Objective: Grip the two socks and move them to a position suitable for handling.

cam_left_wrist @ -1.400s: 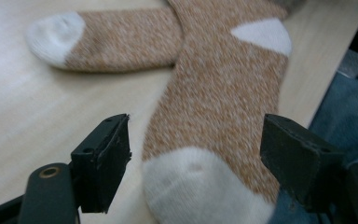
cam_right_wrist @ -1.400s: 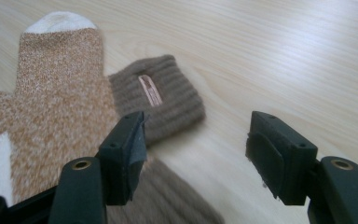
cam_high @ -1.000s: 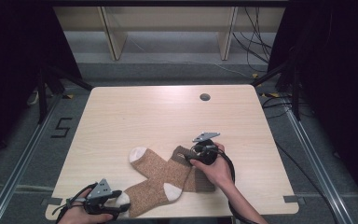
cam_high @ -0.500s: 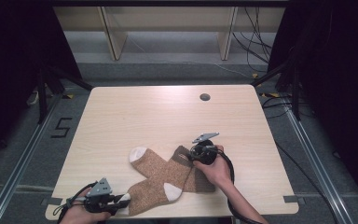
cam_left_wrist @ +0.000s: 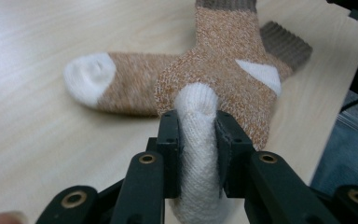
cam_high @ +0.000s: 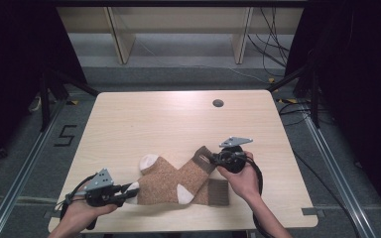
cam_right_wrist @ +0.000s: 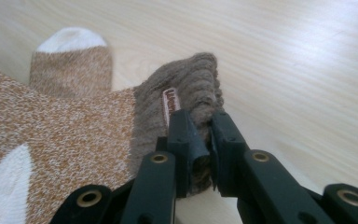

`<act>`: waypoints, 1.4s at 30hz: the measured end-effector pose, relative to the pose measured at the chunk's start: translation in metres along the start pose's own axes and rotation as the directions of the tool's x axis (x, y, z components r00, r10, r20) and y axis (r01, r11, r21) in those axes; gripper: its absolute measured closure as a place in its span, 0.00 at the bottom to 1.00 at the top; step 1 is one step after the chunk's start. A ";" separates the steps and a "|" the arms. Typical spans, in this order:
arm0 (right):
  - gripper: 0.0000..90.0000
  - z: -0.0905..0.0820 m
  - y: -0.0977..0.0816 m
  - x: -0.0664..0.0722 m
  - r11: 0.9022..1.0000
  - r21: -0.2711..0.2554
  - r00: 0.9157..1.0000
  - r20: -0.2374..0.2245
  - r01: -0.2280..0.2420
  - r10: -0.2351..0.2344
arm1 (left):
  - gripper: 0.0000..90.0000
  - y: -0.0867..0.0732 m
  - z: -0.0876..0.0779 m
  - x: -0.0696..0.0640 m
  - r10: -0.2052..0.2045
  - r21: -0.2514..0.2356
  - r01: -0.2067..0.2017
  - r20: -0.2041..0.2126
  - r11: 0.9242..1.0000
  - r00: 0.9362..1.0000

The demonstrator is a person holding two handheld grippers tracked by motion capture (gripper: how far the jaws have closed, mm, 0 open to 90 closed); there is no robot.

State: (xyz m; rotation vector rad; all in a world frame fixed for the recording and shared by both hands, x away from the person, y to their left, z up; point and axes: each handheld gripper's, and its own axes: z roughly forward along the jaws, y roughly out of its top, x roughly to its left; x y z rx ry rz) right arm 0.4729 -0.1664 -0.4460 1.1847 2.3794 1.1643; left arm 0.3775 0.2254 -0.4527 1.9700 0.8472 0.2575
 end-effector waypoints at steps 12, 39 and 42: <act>0.89 -0.026 0.001 -0.020 0.994 -0.089 0.993 0.089 -0.067 0.075 | 0.81 0.049 0.032 0.030 0.041 -0.028 -0.042 -0.048 0.999 0.998; 0.88 0.008 -0.003 -0.068 0.990 -0.070 0.957 0.258 -0.121 0.135 | 0.76 0.092 0.157 0.104 -0.006 0.080 0.021 -0.178 0.997 0.984; 0.86 0.020 -0.003 -0.066 0.990 -0.052 0.957 0.254 -0.131 0.140 | 0.71 0.089 0.158 0.108 0.006 0.112 0.018 -0.214 0.993 0.977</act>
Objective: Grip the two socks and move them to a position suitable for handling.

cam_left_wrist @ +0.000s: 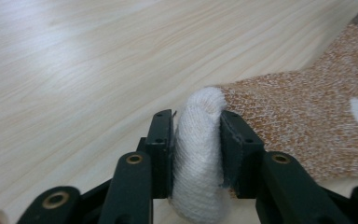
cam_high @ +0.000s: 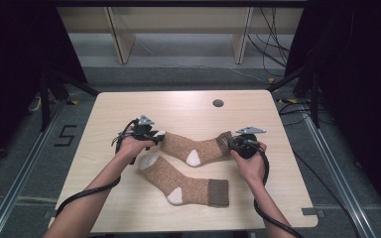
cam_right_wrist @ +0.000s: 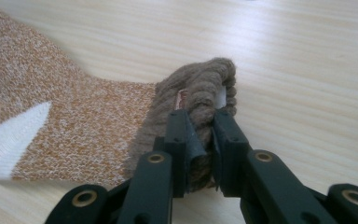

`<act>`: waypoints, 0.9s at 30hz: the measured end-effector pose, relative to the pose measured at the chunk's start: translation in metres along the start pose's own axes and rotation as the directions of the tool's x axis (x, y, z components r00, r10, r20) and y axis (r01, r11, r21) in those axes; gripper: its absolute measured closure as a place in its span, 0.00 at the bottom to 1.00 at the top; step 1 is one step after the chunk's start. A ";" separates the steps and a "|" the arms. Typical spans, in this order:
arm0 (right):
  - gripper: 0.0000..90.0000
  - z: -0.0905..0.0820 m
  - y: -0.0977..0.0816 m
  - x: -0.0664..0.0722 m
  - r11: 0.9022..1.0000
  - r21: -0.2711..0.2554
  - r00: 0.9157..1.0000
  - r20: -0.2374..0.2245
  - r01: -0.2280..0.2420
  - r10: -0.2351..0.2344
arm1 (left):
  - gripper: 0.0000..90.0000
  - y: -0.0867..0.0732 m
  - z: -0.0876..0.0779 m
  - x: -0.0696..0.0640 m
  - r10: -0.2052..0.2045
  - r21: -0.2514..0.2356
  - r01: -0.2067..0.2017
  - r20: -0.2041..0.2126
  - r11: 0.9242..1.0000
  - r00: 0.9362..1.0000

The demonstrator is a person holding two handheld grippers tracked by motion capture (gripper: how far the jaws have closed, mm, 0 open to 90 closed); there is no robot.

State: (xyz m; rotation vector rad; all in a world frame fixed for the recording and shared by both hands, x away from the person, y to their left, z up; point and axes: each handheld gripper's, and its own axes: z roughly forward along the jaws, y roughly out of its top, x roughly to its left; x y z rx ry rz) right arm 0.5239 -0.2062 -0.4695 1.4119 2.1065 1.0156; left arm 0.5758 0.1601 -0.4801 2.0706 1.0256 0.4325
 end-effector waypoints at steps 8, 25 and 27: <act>0.58 0.007 -0.004 0.000 0.997 0.071 0.999 0.034 0.001 -0.004 | 0.36 -0.003 -0.013 0.009 -0.067 -0.042 0.063 -0.094 0.997 0.993; 0.65 0.011 0.000 0.004 0.997 0.082 0.999 0.038 0.011 -0.014 | 0.57 -0.016 -0.001 0.007 -0.048 0.043 0.054 -0.134 0.998 0.990; 0.65 0.001 0.001 0.005 0.997 0.060 0.999 0.028 0.041 -0.042 | 0.48 -0.014 -0.010 0.008 -0.050 0.025 0.055 -0.149 0.998 0.988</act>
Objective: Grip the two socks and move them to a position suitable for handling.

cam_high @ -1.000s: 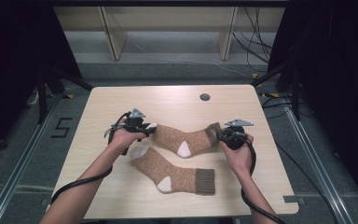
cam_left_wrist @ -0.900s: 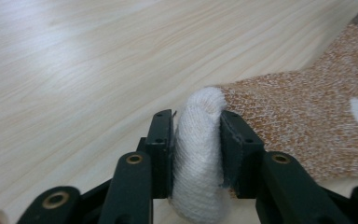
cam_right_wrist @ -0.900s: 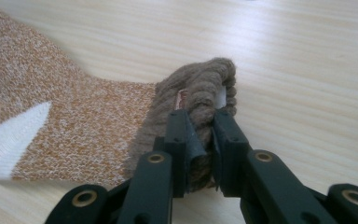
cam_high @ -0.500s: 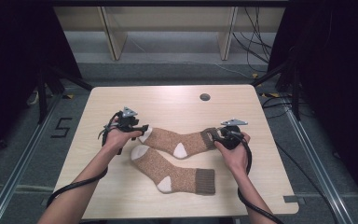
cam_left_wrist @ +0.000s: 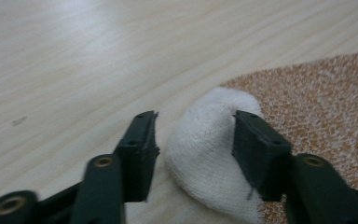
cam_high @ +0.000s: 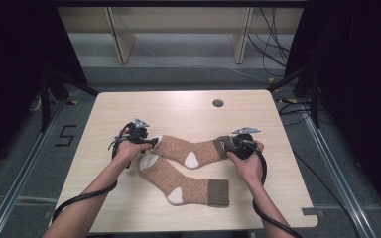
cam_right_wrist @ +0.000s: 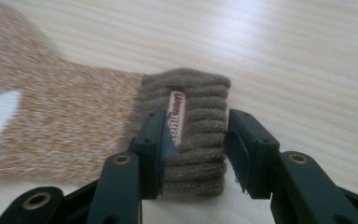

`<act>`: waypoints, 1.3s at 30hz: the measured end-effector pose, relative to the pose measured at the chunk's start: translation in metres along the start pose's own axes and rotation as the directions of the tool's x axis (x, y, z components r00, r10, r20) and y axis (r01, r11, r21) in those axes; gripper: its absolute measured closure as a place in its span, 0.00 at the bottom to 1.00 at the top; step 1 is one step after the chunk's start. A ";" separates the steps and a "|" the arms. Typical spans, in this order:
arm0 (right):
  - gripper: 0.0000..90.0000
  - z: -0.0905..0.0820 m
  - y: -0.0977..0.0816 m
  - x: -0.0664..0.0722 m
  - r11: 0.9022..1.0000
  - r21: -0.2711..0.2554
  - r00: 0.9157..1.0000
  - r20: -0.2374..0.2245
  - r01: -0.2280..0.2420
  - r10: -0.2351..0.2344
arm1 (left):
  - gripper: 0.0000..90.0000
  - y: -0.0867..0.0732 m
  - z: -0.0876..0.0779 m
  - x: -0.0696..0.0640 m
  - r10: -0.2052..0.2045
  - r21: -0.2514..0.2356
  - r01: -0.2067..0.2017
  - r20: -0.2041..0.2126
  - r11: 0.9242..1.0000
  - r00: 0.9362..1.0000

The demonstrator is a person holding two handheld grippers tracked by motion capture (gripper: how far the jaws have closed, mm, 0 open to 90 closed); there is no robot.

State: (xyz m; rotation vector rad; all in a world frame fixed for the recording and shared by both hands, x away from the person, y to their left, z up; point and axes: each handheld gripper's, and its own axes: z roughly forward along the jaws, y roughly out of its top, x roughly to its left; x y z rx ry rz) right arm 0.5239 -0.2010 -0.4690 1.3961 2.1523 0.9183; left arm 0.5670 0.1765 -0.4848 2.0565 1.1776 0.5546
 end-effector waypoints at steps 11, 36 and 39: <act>0.64 -0.054 -0.037 0.022 0.996 0.087 0.989 -0.149 0.035 -0.022 | 0.43 -0.039 -0.073 -0.019 0.062 -0.049 -0.058 0.104 0.997 0.993; 0.62 -0.054 -0.067 0.050 0.980 0.199 0.978 -0.206 0.016 0.026 | 0.50 -0.070 -0.059 -0.039 0.088 0.024 -0.094 0.180 0.995 0.980; 0.66 -0.051 -0.068 0.052 0.978 0.206 0.975 -0.223 0.034 0.013 | 0.57 -0.071 -0.058 -0.038 0.092 0.026 -0.098 0.179 0.995 0.979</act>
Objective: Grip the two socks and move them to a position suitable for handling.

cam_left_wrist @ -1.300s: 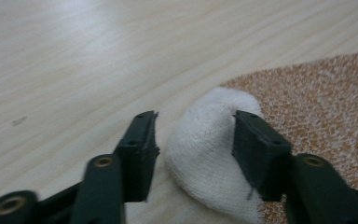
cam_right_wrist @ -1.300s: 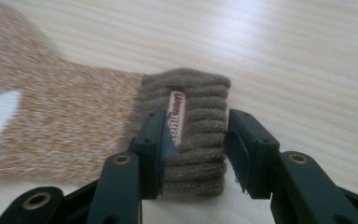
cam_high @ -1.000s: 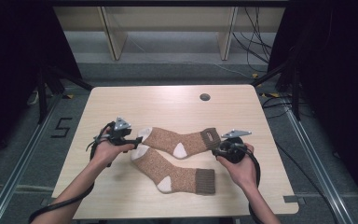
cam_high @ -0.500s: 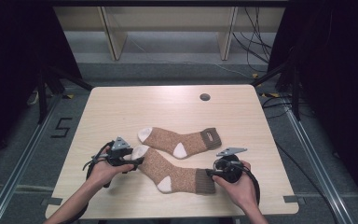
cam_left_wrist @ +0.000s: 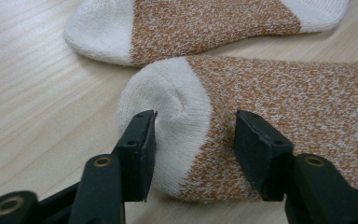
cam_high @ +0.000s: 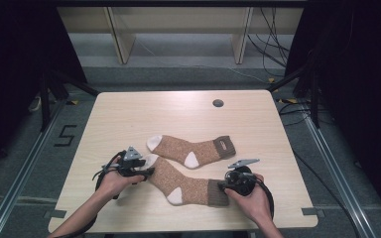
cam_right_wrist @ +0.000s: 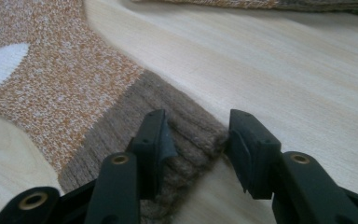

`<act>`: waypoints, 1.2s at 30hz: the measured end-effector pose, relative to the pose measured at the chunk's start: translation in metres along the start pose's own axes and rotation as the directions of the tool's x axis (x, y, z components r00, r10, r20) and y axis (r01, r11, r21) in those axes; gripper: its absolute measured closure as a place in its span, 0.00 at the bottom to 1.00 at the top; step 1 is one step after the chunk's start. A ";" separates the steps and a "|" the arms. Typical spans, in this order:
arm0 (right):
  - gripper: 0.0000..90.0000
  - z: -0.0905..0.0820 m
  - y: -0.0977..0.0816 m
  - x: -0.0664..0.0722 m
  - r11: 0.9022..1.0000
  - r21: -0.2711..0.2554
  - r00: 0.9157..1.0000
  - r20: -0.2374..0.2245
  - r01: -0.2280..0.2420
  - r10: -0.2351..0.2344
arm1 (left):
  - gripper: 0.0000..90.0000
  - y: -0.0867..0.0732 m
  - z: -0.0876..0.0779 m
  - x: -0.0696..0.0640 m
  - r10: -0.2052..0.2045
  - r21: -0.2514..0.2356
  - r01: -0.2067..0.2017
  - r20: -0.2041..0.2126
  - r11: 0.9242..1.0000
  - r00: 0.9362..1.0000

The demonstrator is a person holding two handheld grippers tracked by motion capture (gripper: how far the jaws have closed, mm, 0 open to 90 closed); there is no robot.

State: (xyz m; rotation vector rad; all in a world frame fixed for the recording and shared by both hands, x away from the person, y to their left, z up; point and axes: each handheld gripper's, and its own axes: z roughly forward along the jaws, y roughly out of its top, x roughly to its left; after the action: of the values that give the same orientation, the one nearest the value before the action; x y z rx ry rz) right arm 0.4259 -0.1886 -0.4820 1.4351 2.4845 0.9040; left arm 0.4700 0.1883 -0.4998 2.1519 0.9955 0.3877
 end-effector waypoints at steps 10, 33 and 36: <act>0.74 0.002 0.001 -0.001 1.000 0.015 1.000 -0.025 -0.001 0.001 | 0.75 0.000 0.000 -0.004 0.025 0.013 -0.025 -0.005 1.000 1.000; 0.87 -0.007 0.007 -0.003 0.999 -0.022 0.999 -0.020 -0.025 0.024 | 0.88 -0.003 -0.016 -0.009 -0.081 -0.056 0.085 0.071 0.995 0.994; 0.88 -0.011 0.008 -0.003 0.999 -0.032 0.999 -0.016 -0.041 0.041 | 0.88 -0.003 -0.020 -0.012 -0.088 -0.079 0.094 0.075 0.992 0.993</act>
State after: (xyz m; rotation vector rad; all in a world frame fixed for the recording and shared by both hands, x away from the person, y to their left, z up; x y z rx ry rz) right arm 0.4294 -0.1932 -0.4687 1.4798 2.4485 0.9616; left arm 0.4494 0.1904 -0.4875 2.0241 1.0162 0.3010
